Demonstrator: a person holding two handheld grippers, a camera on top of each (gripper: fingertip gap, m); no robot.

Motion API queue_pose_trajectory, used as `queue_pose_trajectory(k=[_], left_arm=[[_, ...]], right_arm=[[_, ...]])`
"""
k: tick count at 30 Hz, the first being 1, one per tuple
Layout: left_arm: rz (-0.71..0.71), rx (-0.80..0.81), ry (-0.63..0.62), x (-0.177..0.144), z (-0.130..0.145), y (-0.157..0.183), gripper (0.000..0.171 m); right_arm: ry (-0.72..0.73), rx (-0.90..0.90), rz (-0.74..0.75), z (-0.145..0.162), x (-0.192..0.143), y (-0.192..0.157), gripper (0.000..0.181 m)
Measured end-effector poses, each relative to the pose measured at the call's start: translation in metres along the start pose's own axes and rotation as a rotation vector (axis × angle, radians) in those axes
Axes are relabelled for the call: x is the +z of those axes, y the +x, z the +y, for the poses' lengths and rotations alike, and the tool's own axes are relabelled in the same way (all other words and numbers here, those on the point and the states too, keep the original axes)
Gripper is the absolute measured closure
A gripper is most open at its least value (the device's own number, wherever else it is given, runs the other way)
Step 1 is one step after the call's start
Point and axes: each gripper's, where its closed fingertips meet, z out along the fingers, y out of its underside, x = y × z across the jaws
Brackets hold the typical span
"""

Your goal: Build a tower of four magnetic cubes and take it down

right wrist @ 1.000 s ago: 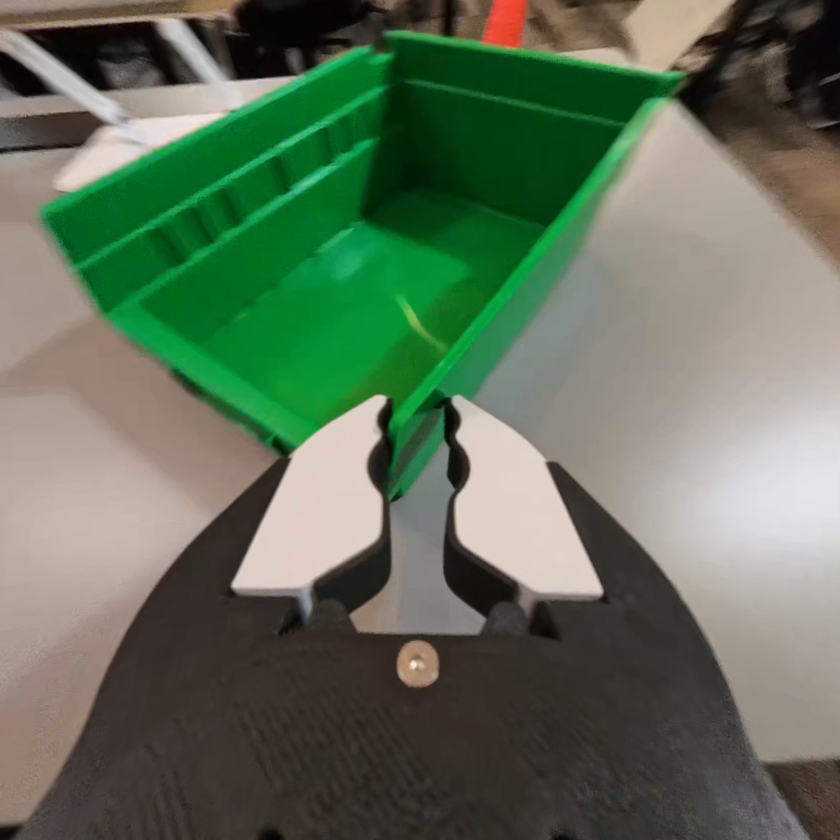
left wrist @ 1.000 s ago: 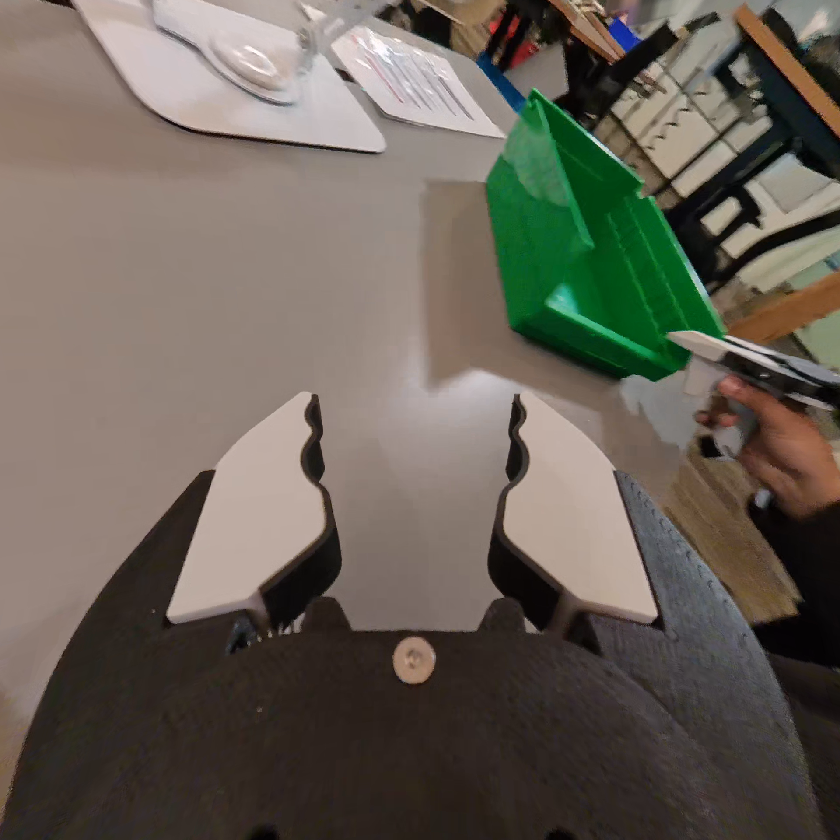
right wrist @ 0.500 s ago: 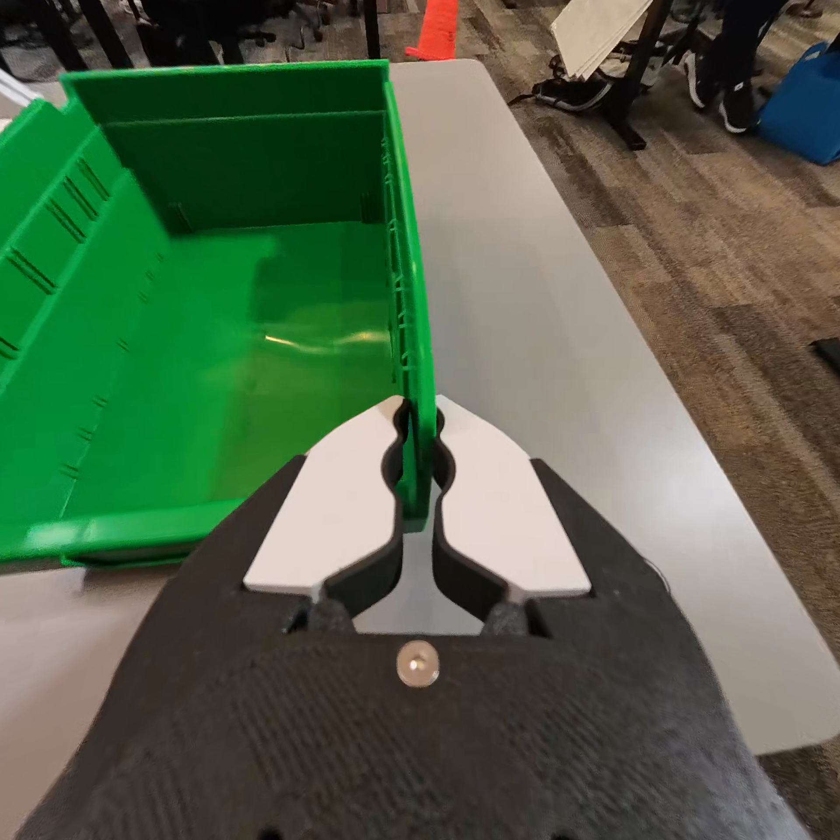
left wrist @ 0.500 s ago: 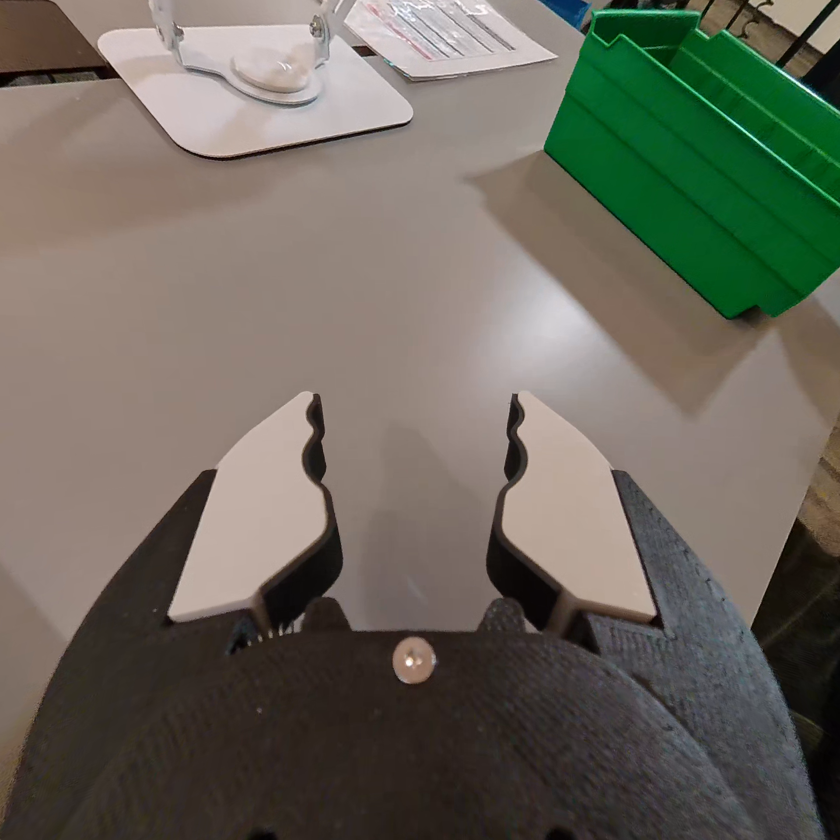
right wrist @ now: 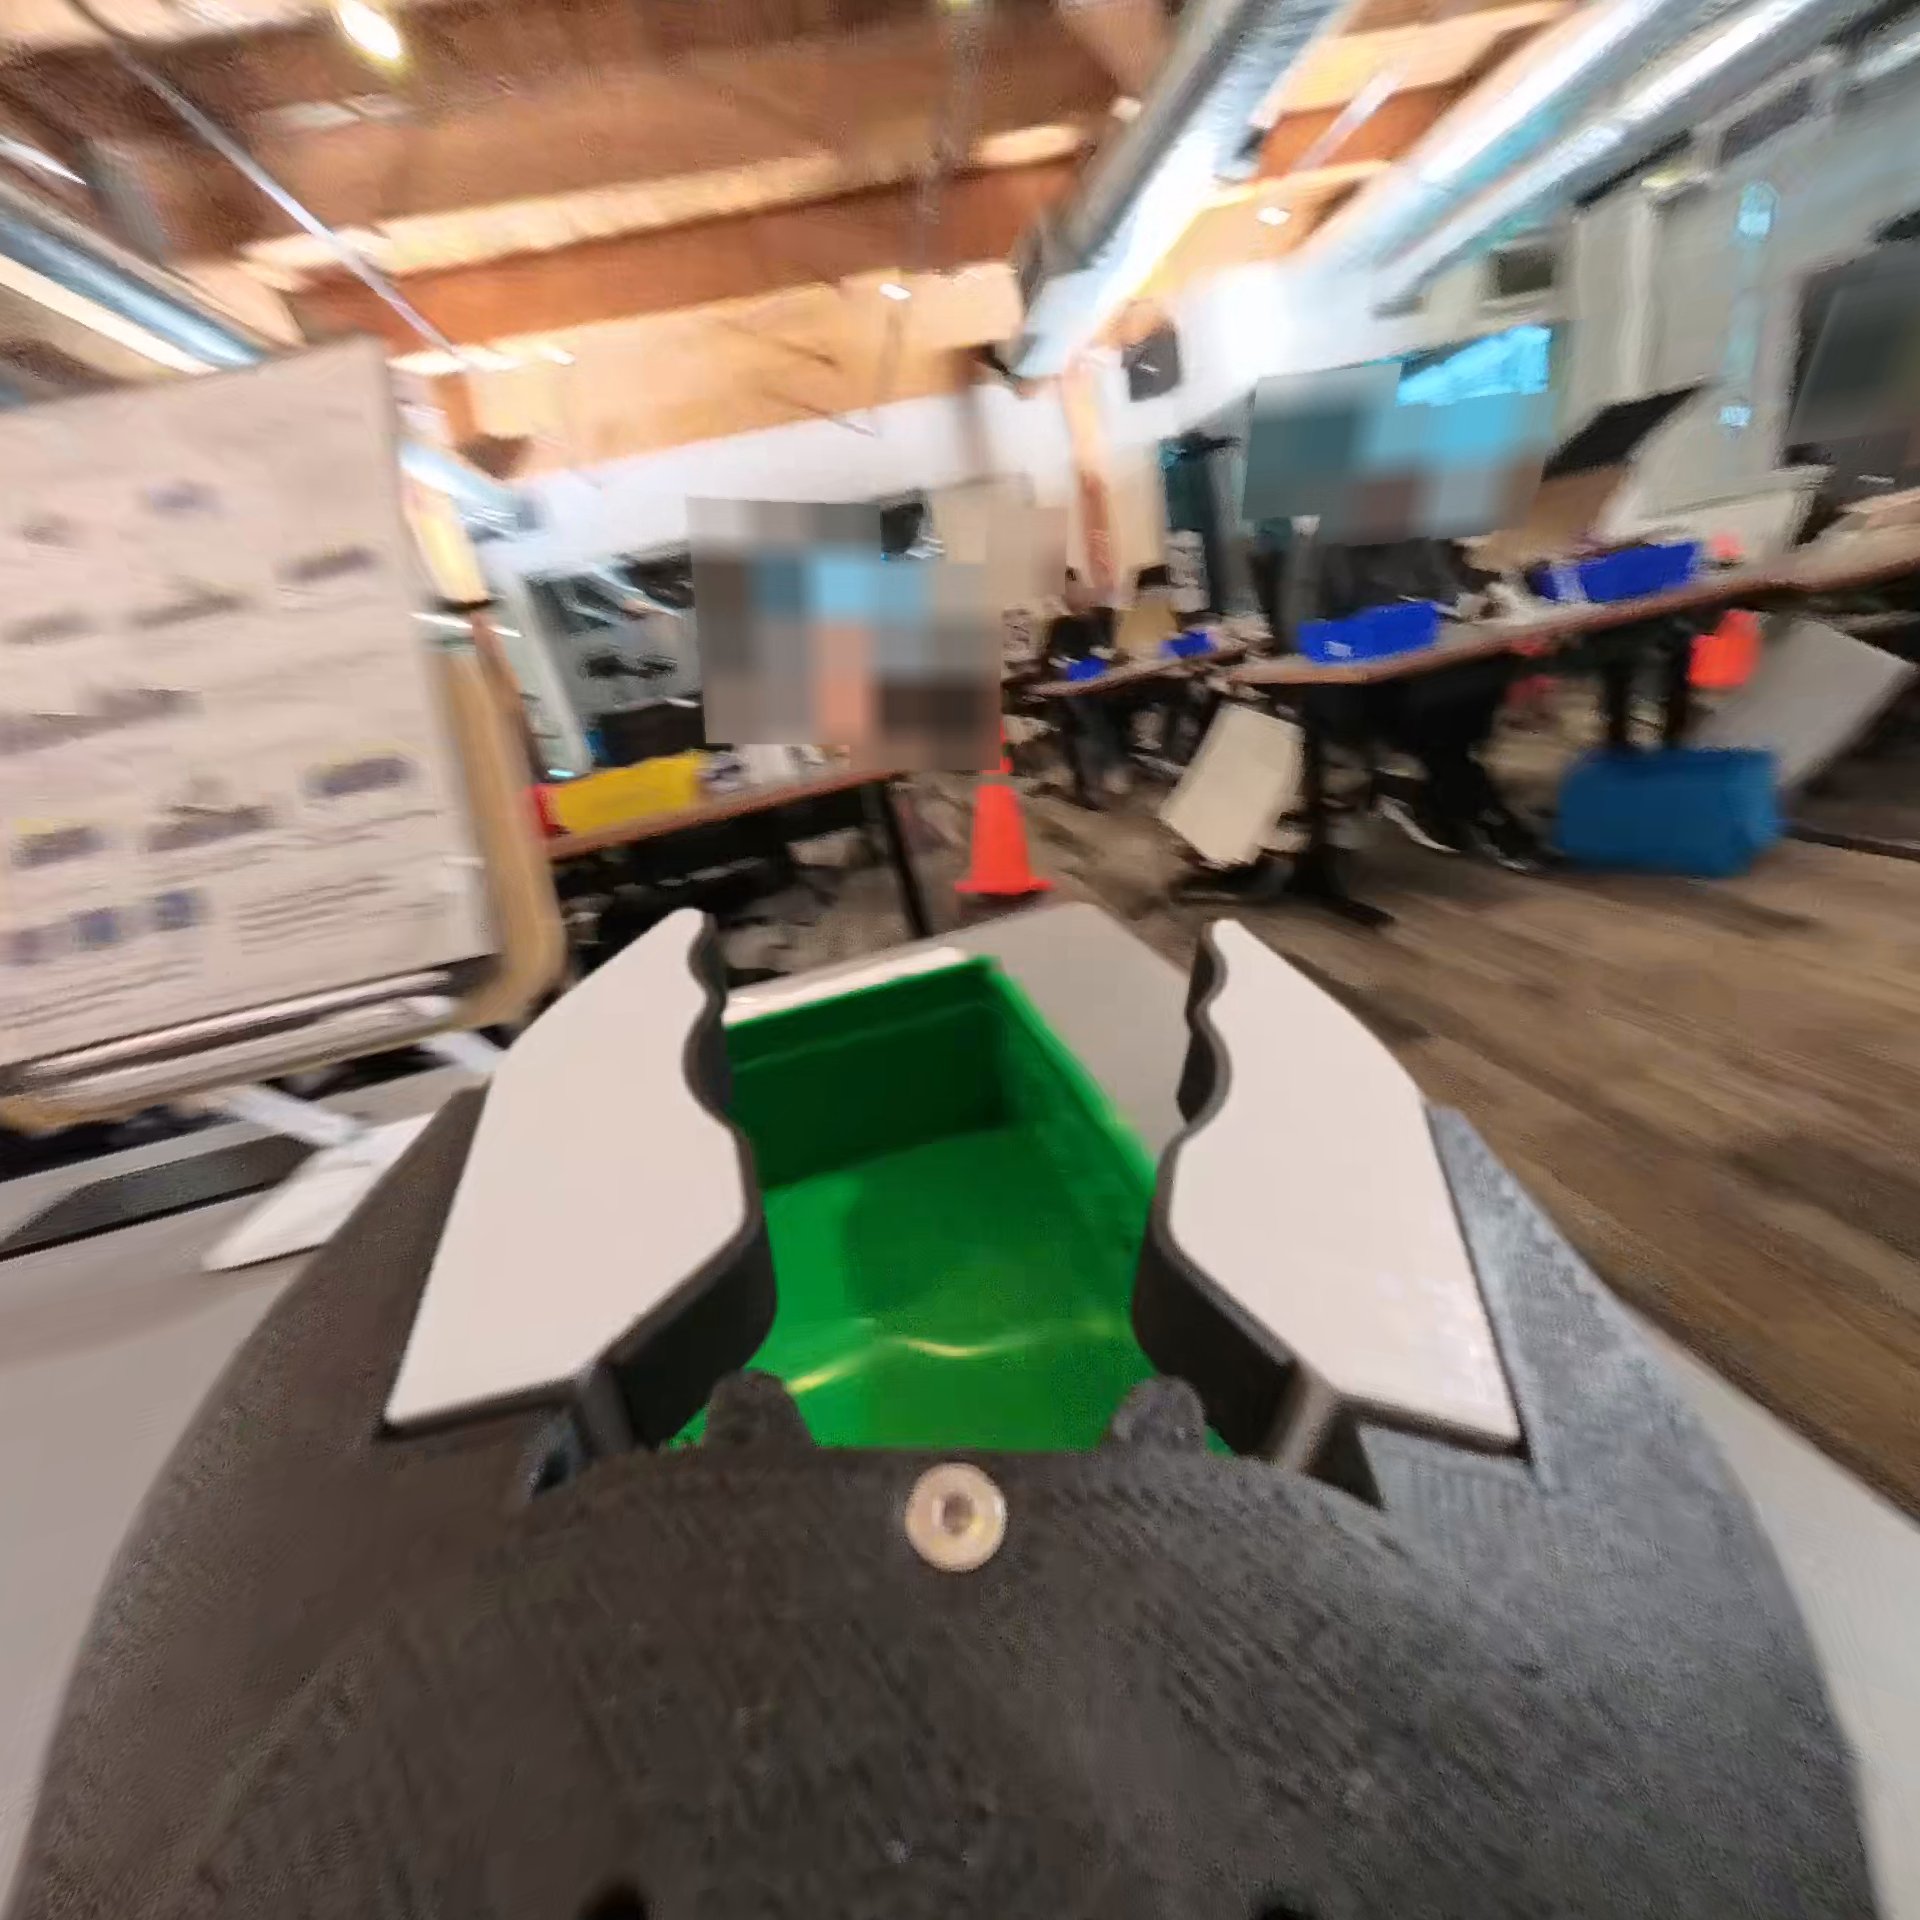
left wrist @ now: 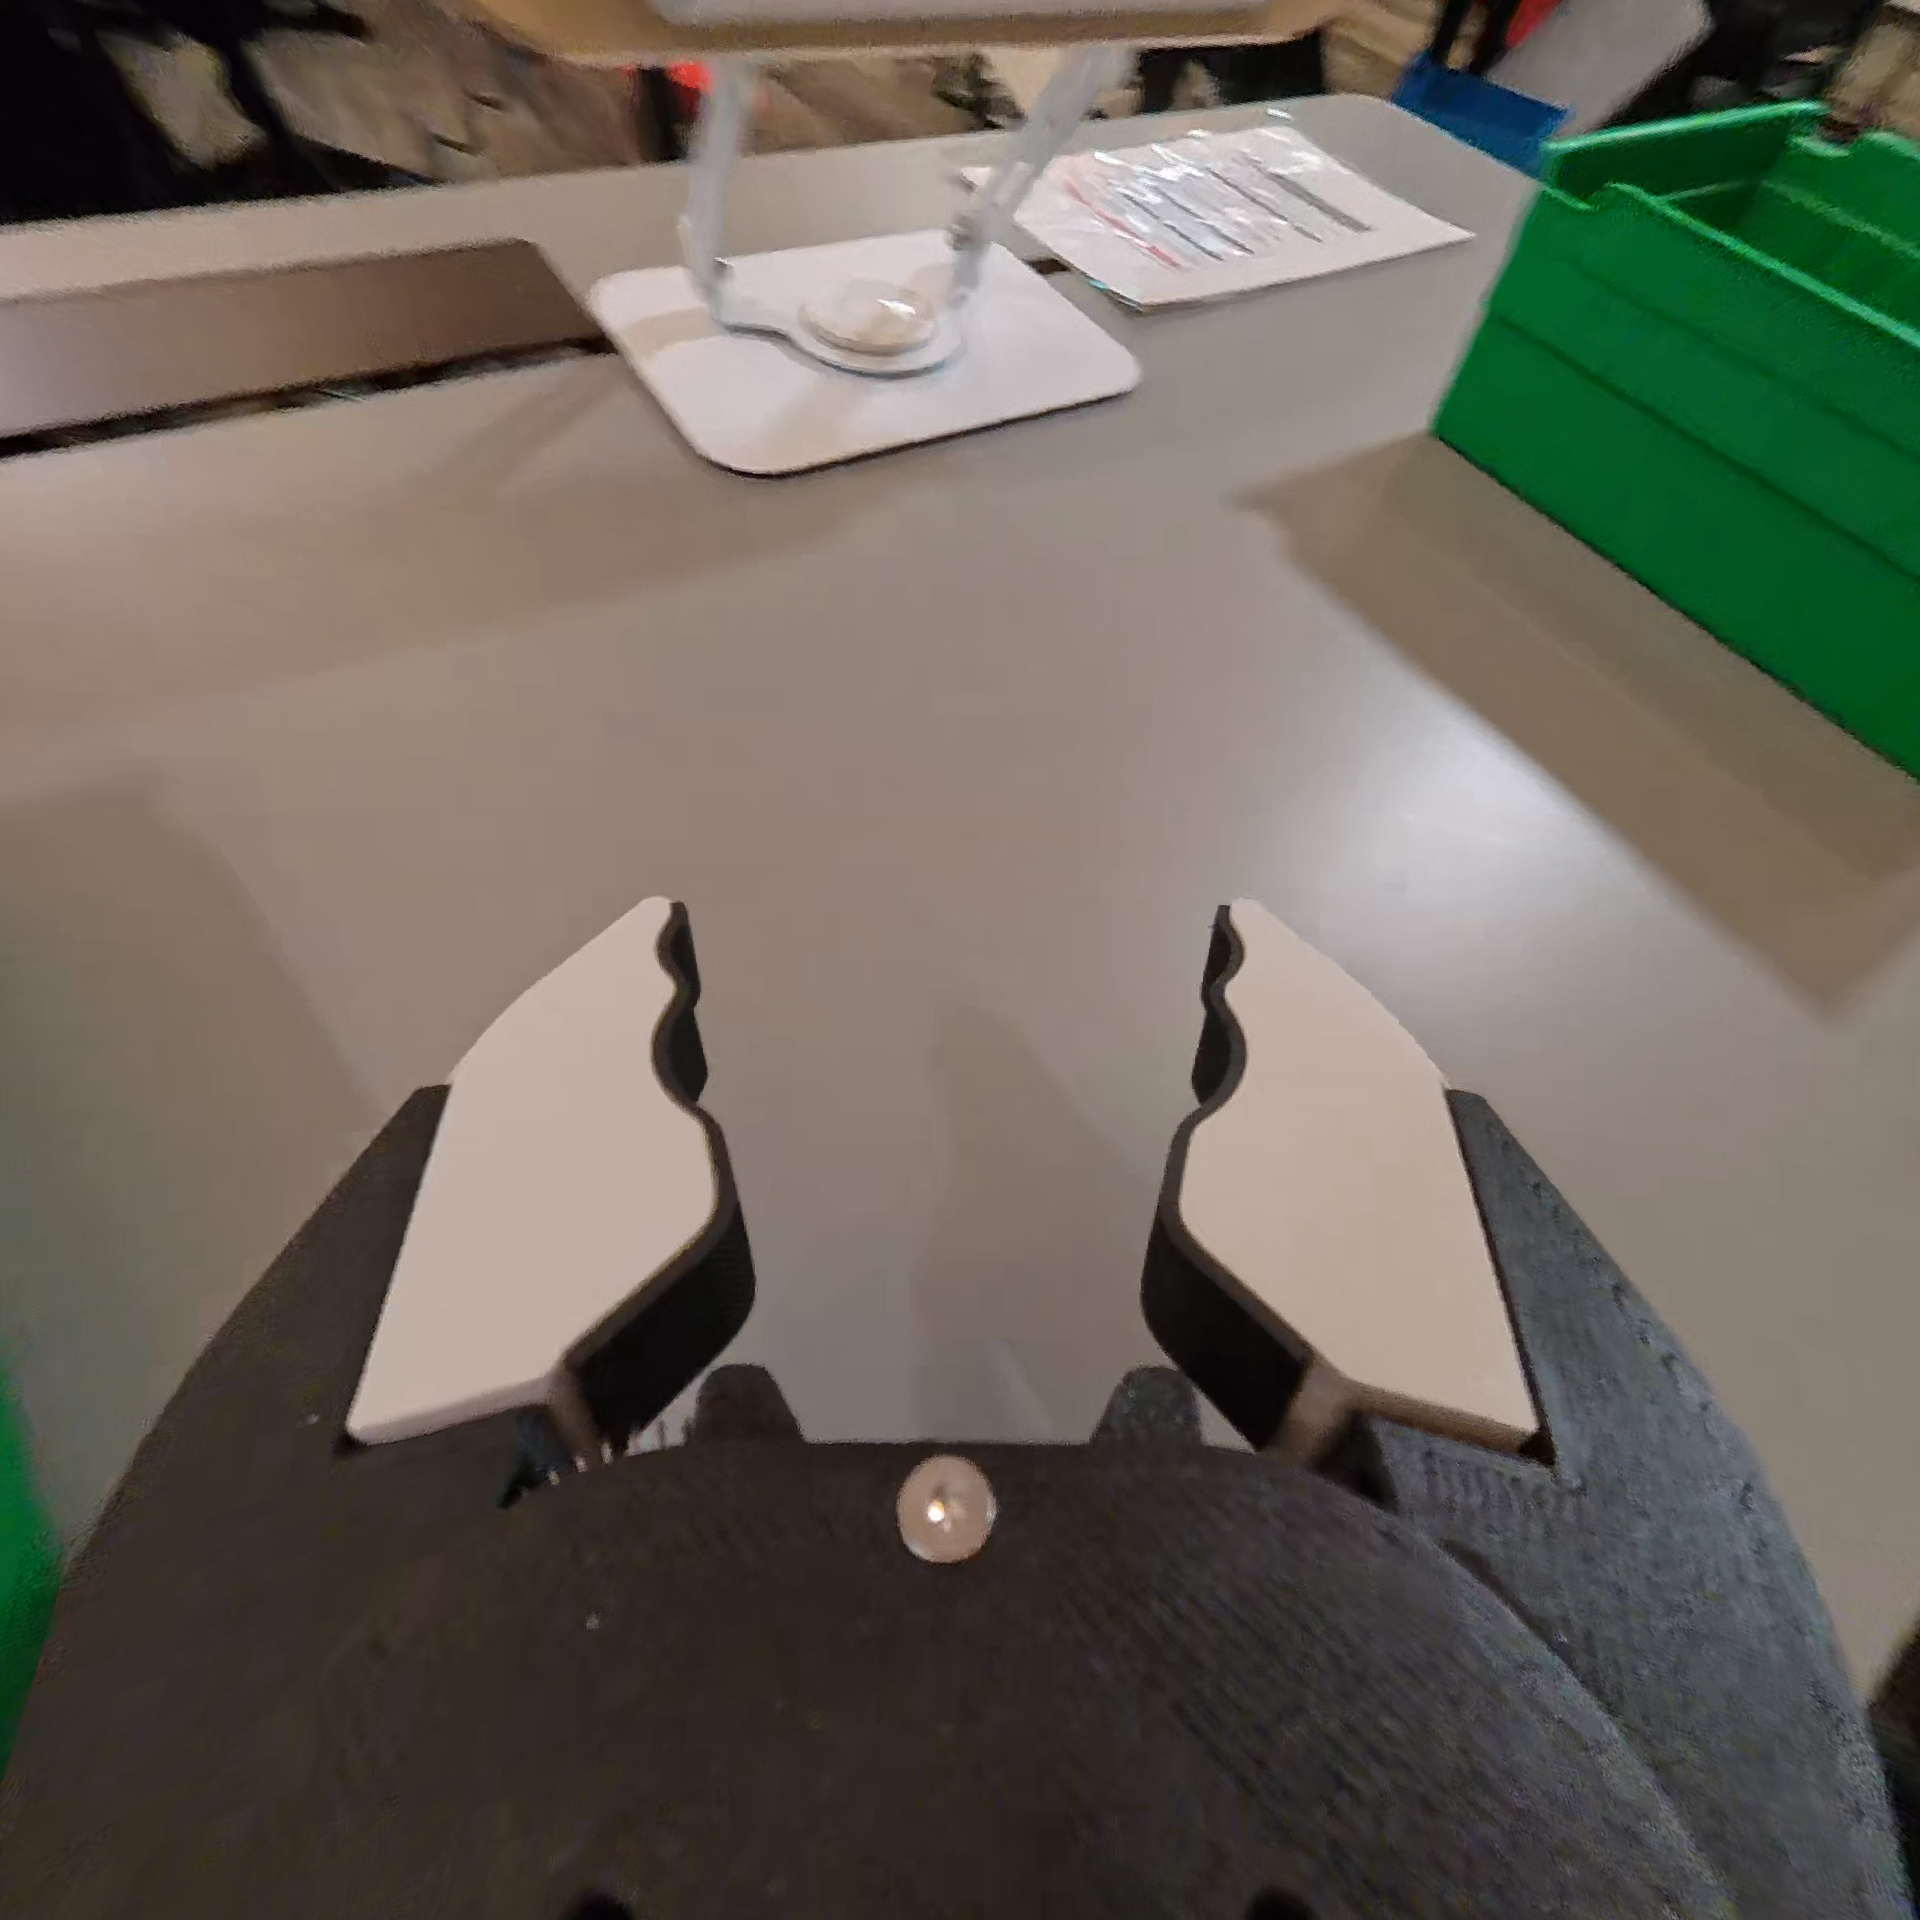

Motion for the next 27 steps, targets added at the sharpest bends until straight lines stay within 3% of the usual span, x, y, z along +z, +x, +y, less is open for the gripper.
queue_pose_trajectory(k=[2, 6, 8, 10, 15, 20, 23, 25, 27], left_arm=[[-0.117, -0.011, 0.060, -0.018, -0.003, -0.020, 0.078], [-0.315, -0.067, 0.248, -0.075, -0.021, -0.050, 0.078], [-0.454, -0.053, 0.287, -0.106, -0.018, -0.072, 0.079], [-0.555, -0.050, 0.311, -0.130, -0.010, -0.093, 0.092], [-0.566, -0.154, 0.155, -0.133, 0.036, -0.124, 0.098], [-0.519, -0.185, 0.081, -0.120, 0.055, -0.127, 0.108], [-0.489, -0.192, 0.043, -0.111, 0.064, -0.125, 0.127], [-0.511, -0.187, 0.021, -0.113, 0.069, -0.127, 0.155], [-0.513, -0.187, 0.024, -0.116, 0.069, -0.128, 0.164]], right_arm=[[0.004, 0.010, -0.147, 0.005, -0.003, -0.066, 0.092], [-0.128, 0.107, -0.449, 0.054, -0.018, -0.205, 0.081], [-0.226, 0.159, -0.556, 0.078, -0.028, -0.249, 0.084], [-0.281, 0.109, -0.636, 0.095, -0.035, -0.278, 0.088], [-0.167, -0.260, -0.607, 0.118, -0.028, -0.300, 0.116], [-0.173, -0.246, -0.651, 0.125, -0.026, -0.318, 0.117], [-0.222, -0.244, -0.665, 0.136, -0.024, -0.321, 0.117], [-0.243, -0.265, -0.654, 0.141, -0.023, -0.320, 0.118], [-0.262, -0.285, -0.644, 0.146, -0.022, -0.318, 0.120]])
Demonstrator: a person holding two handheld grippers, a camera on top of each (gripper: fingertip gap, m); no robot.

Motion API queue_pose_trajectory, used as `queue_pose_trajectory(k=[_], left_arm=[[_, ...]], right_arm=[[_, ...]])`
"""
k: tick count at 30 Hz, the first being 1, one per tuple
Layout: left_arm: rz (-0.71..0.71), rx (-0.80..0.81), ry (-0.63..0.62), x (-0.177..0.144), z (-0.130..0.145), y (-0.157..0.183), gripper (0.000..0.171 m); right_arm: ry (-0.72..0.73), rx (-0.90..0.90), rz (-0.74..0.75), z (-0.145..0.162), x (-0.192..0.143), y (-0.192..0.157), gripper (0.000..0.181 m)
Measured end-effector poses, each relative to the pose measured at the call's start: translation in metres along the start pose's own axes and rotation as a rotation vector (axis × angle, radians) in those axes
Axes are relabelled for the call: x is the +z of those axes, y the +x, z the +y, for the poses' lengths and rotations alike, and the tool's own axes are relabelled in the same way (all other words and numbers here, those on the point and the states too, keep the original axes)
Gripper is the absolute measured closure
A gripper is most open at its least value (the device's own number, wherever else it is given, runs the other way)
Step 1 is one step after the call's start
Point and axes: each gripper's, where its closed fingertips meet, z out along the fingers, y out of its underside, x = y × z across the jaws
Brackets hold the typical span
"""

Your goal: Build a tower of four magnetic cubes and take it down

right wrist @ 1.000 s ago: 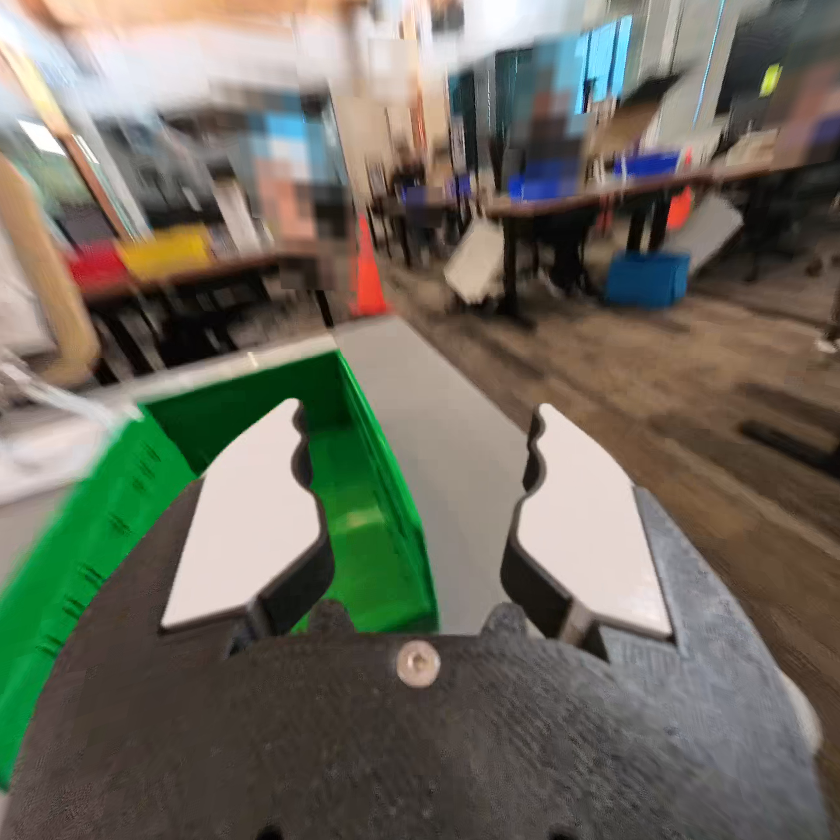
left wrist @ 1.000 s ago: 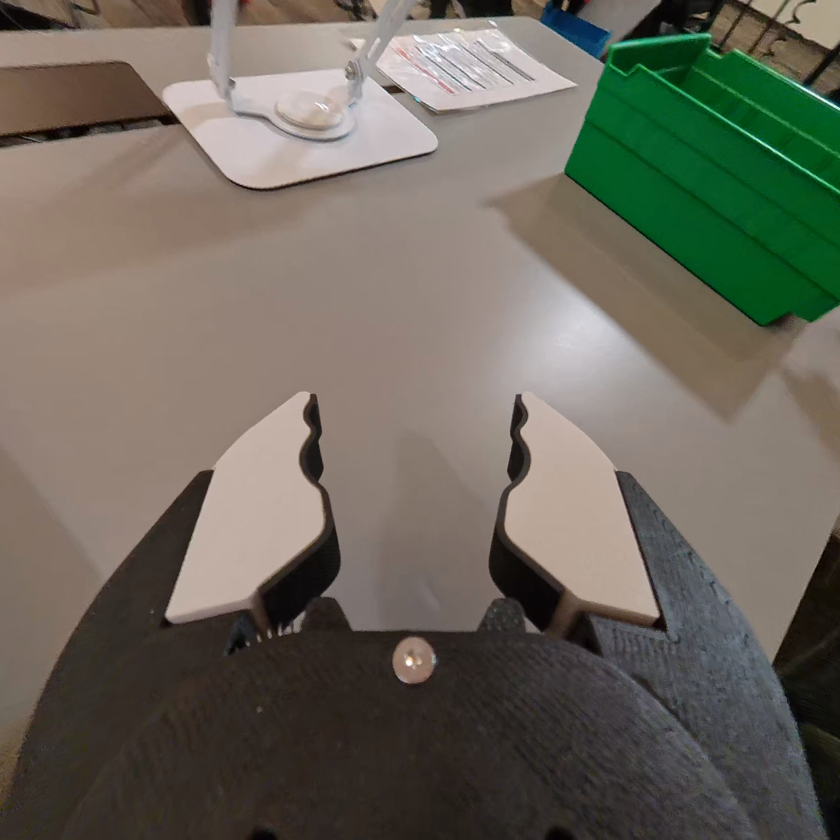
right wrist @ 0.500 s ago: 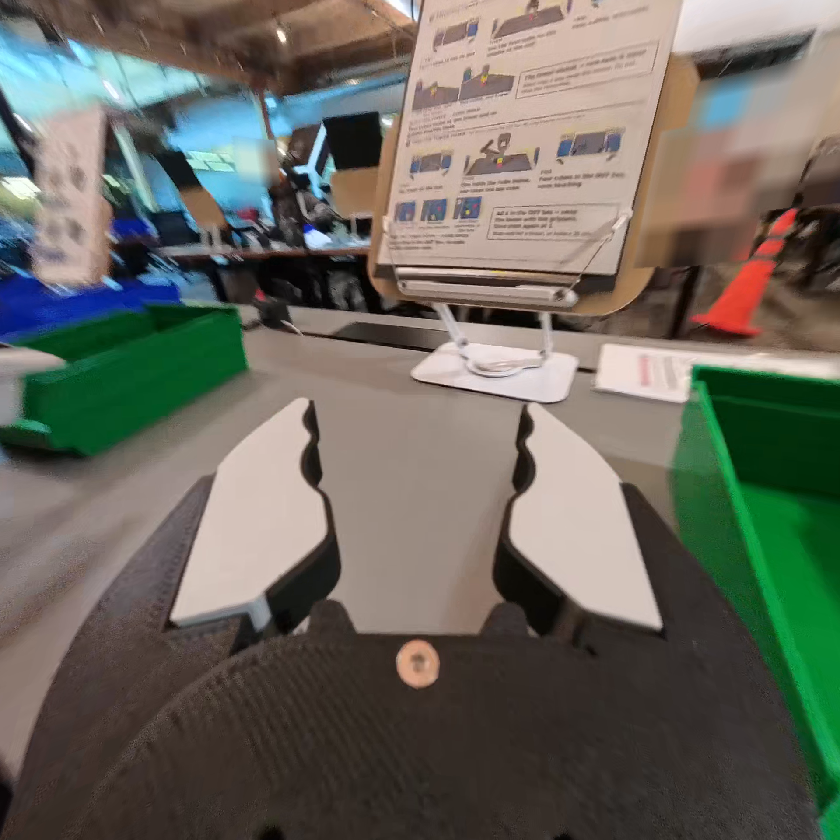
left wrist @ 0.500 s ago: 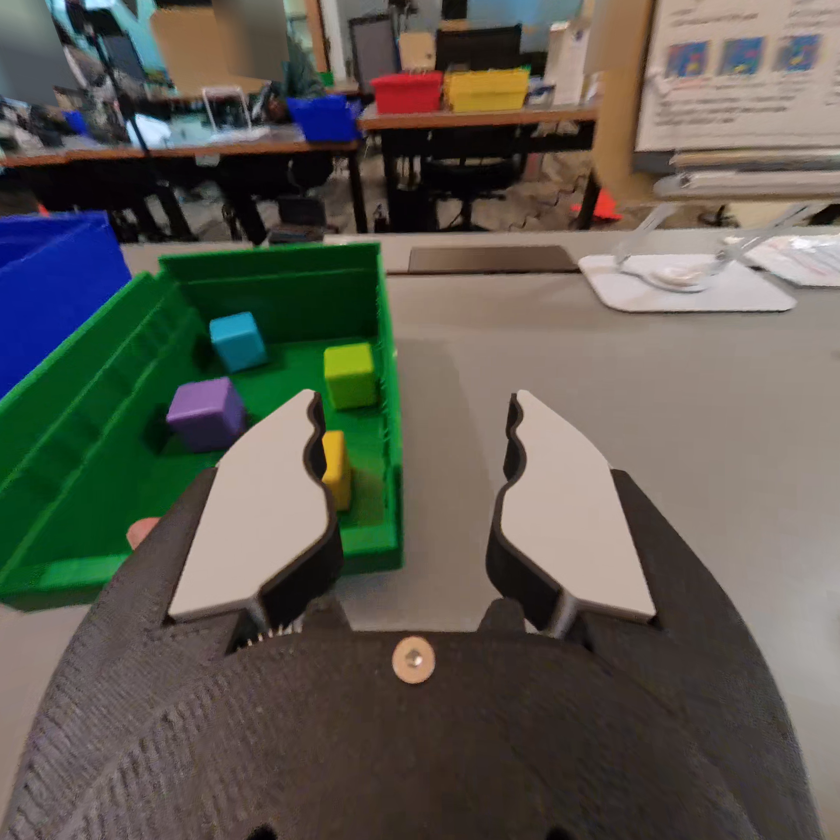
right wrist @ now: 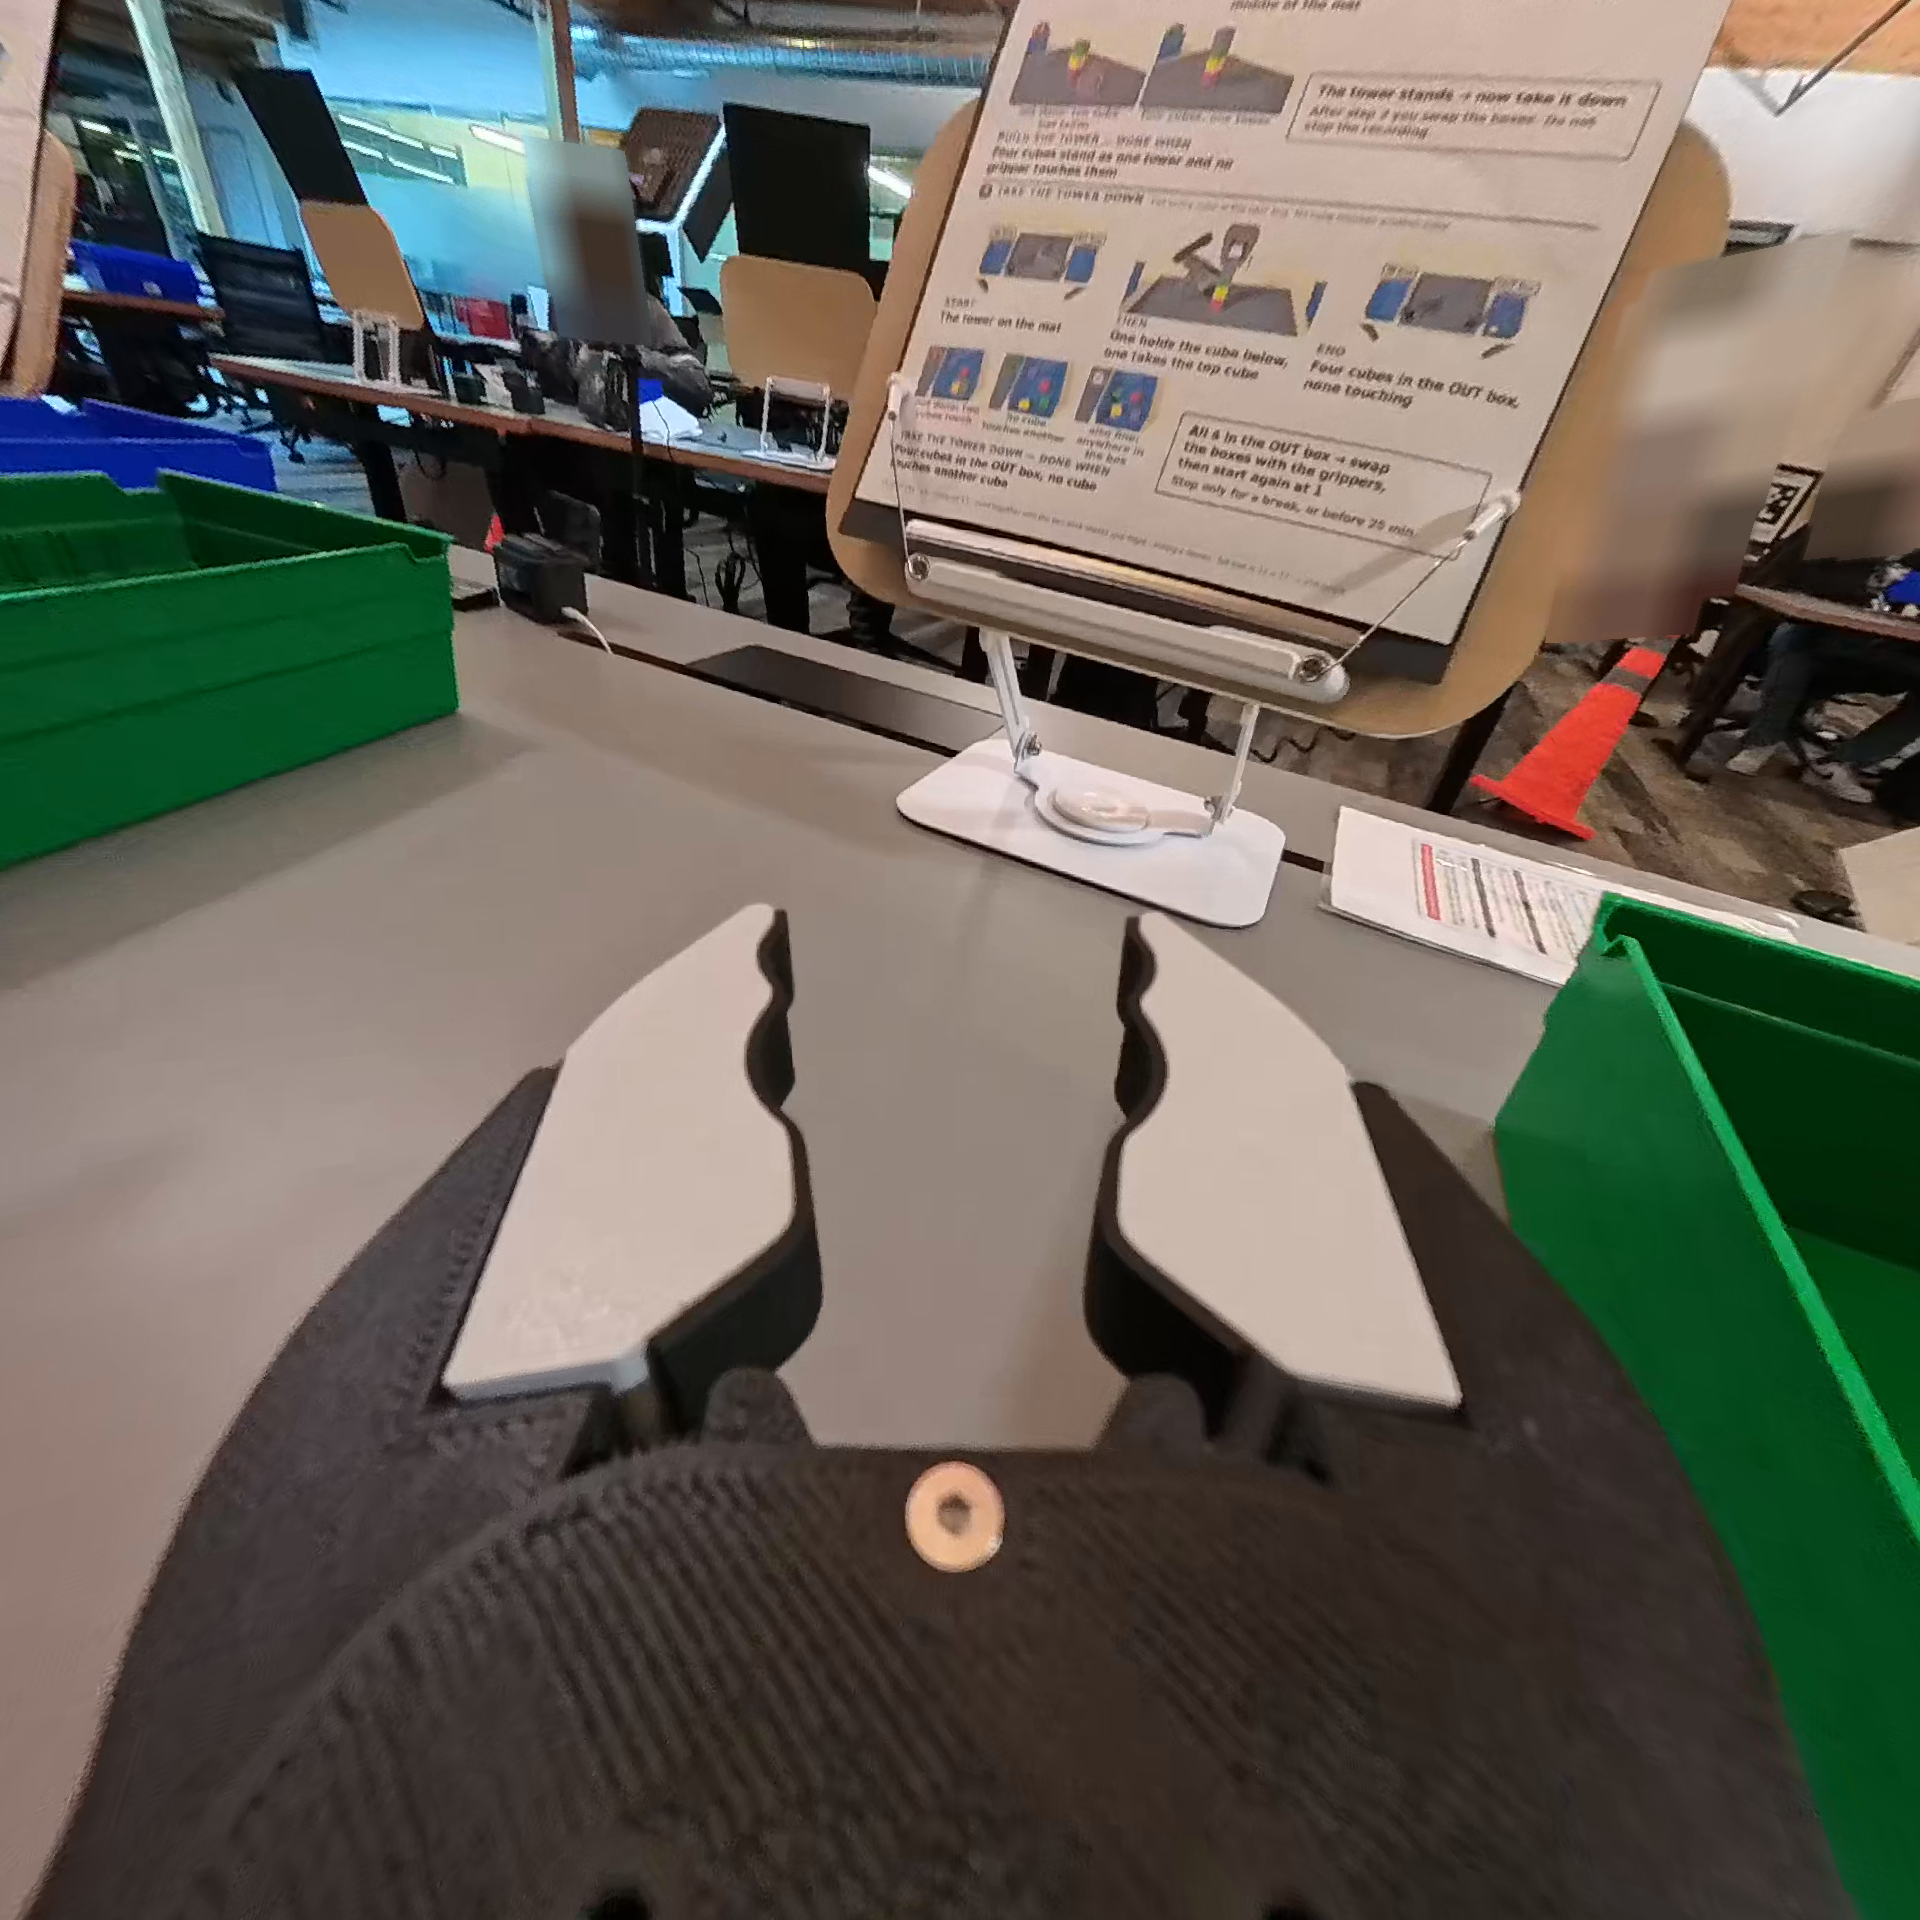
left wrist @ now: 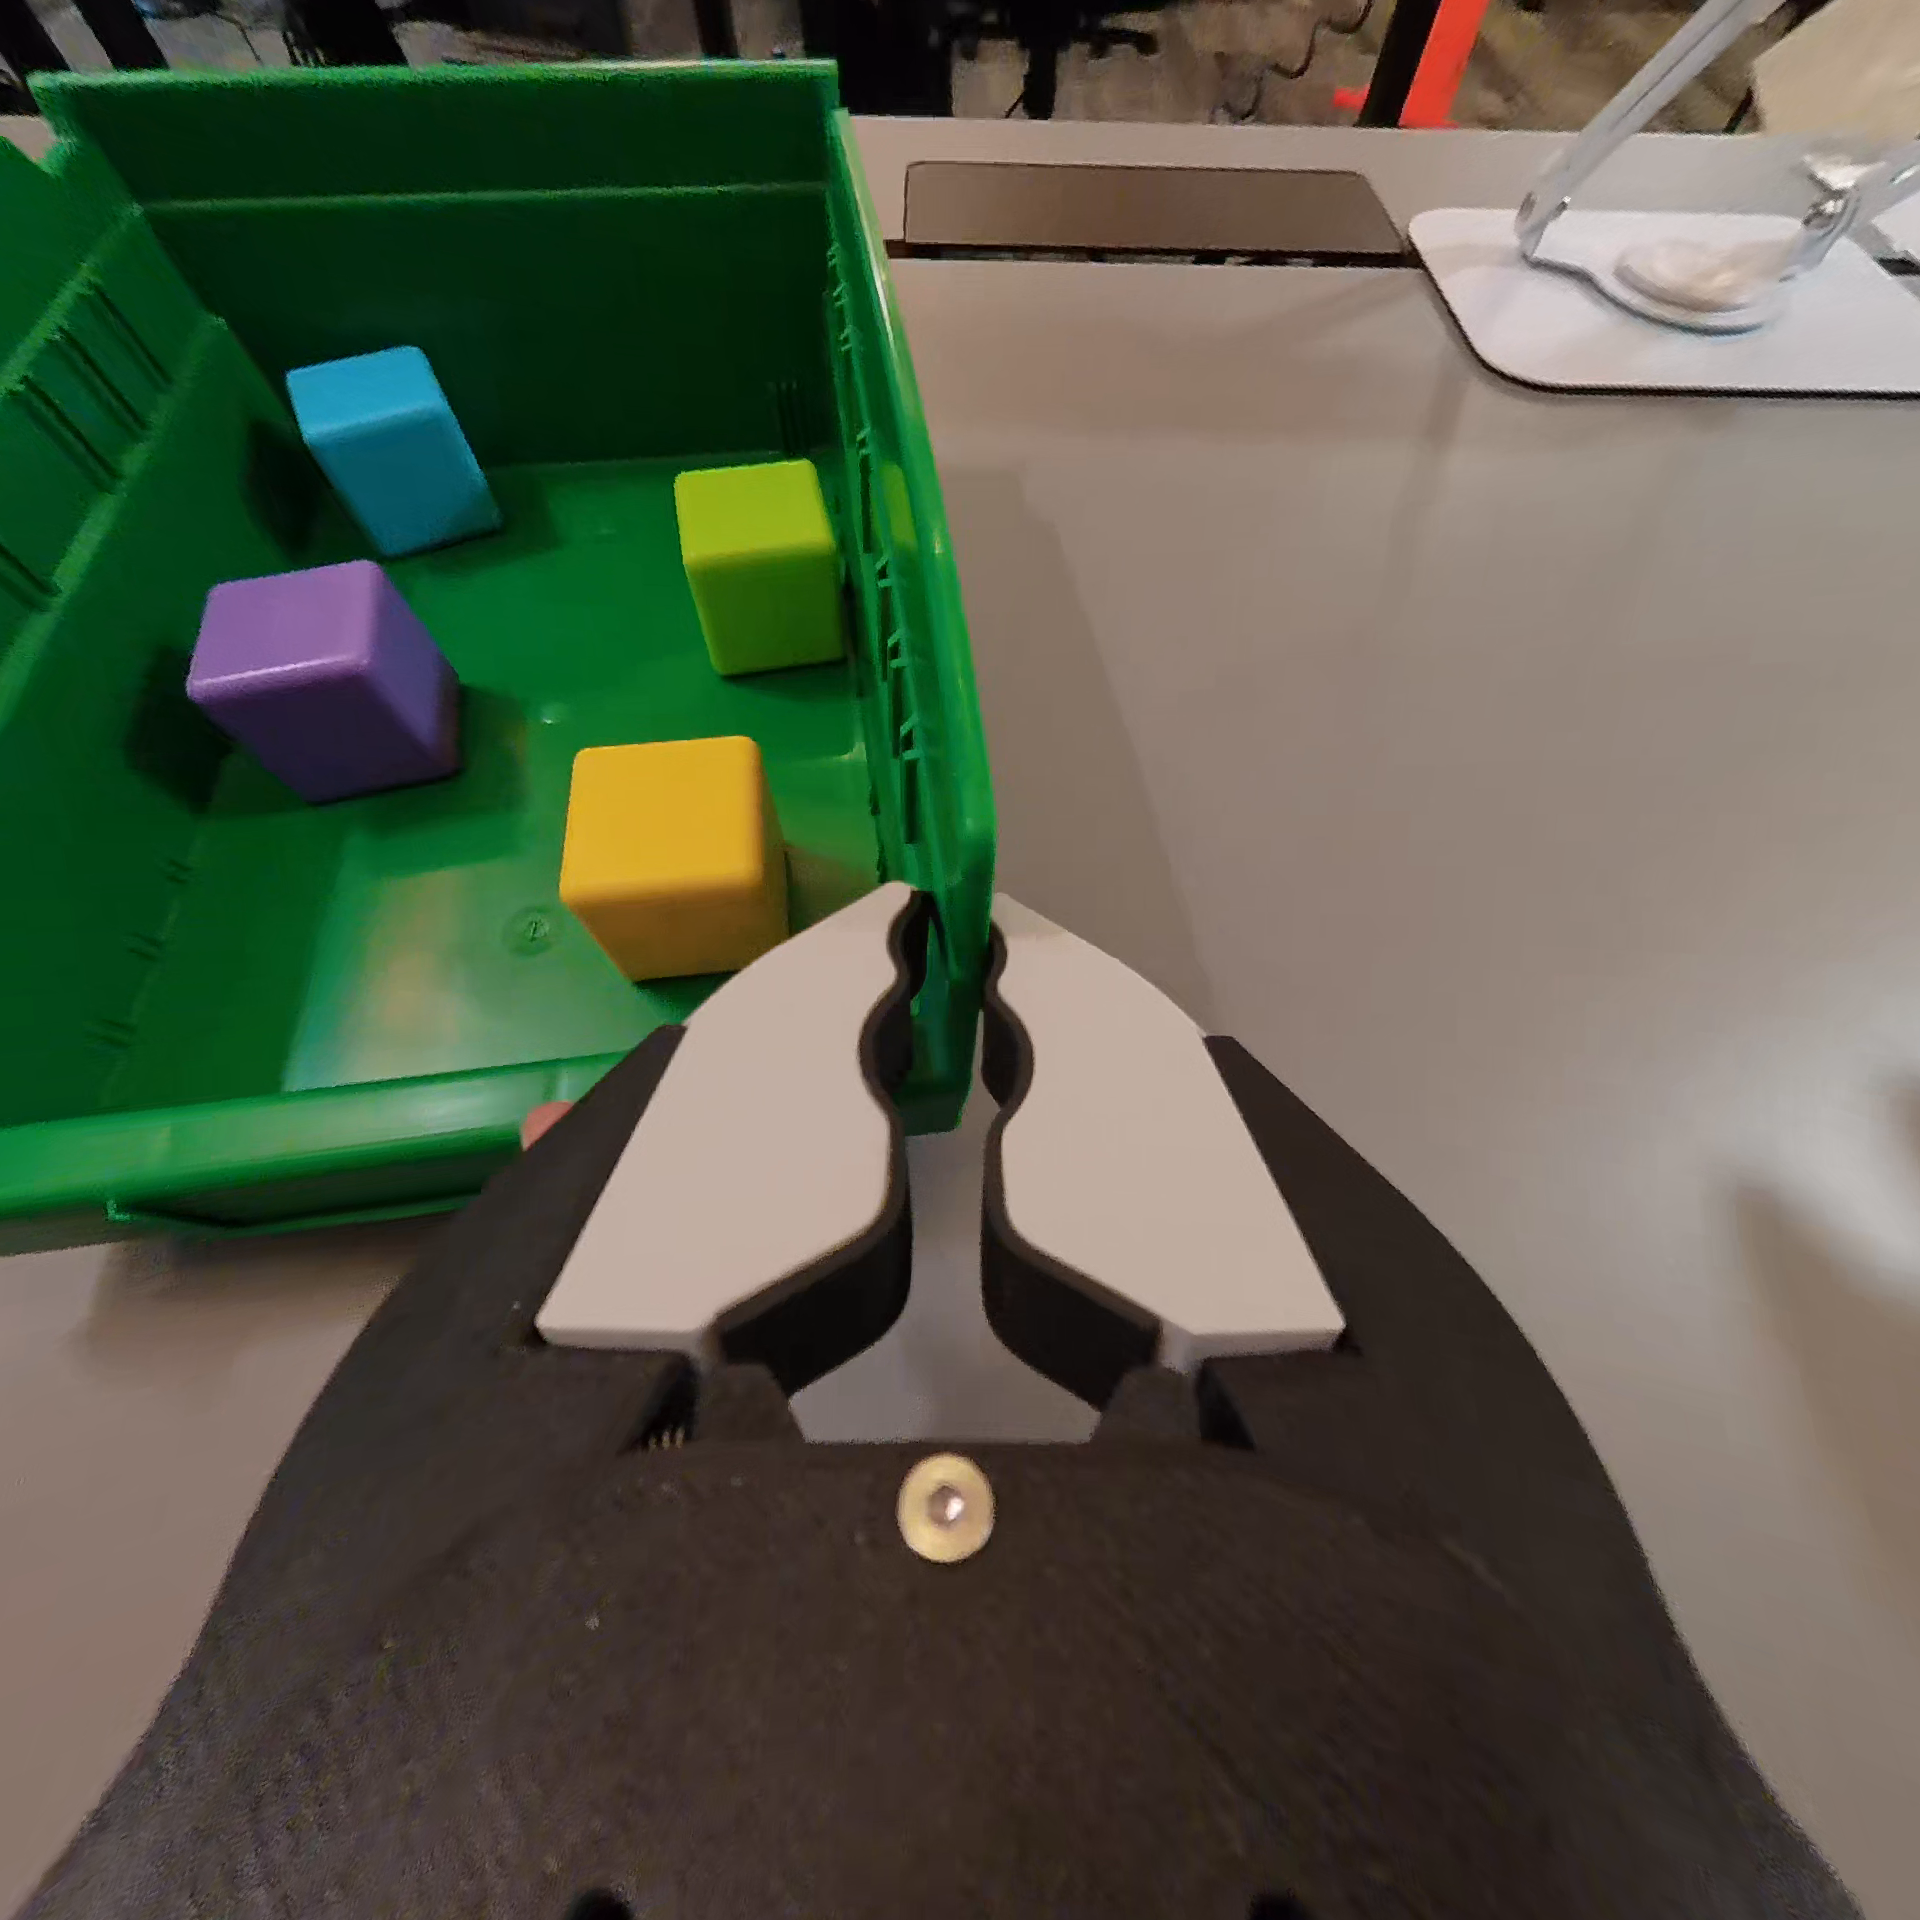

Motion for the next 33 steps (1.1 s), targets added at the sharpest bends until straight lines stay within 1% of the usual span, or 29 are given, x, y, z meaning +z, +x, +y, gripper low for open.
queue_pose_trajectory(k=[4, 8, 14, 20, 21, 23, 25, 26, 27, 29, 30, 31, 32, 33], left_arm=[[-0.005, -0.024, -0.024, -0.004, 0.003, -0.003, 0.165], [-0.005, -0.013, -0.043, -0.015, 0.009, -0.002, 0.166], [0.038, -0.035, -0.047, -0.029, 0.016, 0.006, 0.165], [0.097, -0.024, -0.055, -0.042, 0.023, 0.018, 0.163], [0.117, -0.027, -0.053, -0.045, 0.022, 0.022, 0.157], [0.170, -0.062, -0.020, -0.052, 0.013, 0.030, 0.132], [0.185, -0.106, 0.089, -0.062, -0.006, 0.029, 0.128], [0.180, -0.118, 0.163, -0.069, -0.017, 0.025, 0.124], [0.143, -0.129, 0.226, -0.075, -0.027, 0.015, 0.123], [0.035, -0.139, 0.330, -0.089, -0.043, -0.015, 0.118], [-0.023, -0.149, 0.361, -0.095, -0.049, -0.033, 0.118], [-0.056, -0.156, 0.371, -0.099, -0.054, -0.047, 0.118], [-0.055, -0.151, 0.344, -0.099, -0.057, -0.056, 0.116], [-0.028, -0.136, 0.270, -0.093, -0.055, -0.059, 0.114]], right_arm=[[-0.034, -0.004, -0.001, 0.007, 0.001, -0.001, 0.123], [-0.044, -0.002, -0.007, 0.008, 0.003, -0.003, 0.124], [-0.084, 0.056, -0.060, 0.015, 0.017, -0.013, 0.125], [-0.098, 0.060, -0.102, 0.016, 0.026, -0.026, 0.125], [-0.103, 0.055, -0.111, 0.016, 0.027, -0.029, 0.125], [-0.106, 0.037, -0.122, 0.017, 0.029, -0.033, 0.124], [-0.101, 0.017, -0.126, 0.016, 0.029, -0.035, 0.125], [-0.101, 0.010, -0.125, 0.016, 0.029, -0.036, 0.125], [-0.101, 0.007, -0.126, 0.016, 0.030, -0.036, 0.125], [-0.106, 0.013, -0.129, 0.017, 0.030, -0.036, 0.125], [-0.107, 0.018, -0.132, 0.018, 0.030, -0.037, 0.125], [-0.109, 0.023, -0.136, 0.018, 0.030, -0.037, 0.125], [-0.113, 0.024, -0.139, 0.019, 0.030, -0.038, 0.125], [-0.120, 0.018, -0.142, 0.021, 0.029, -0.038, 0.125]])
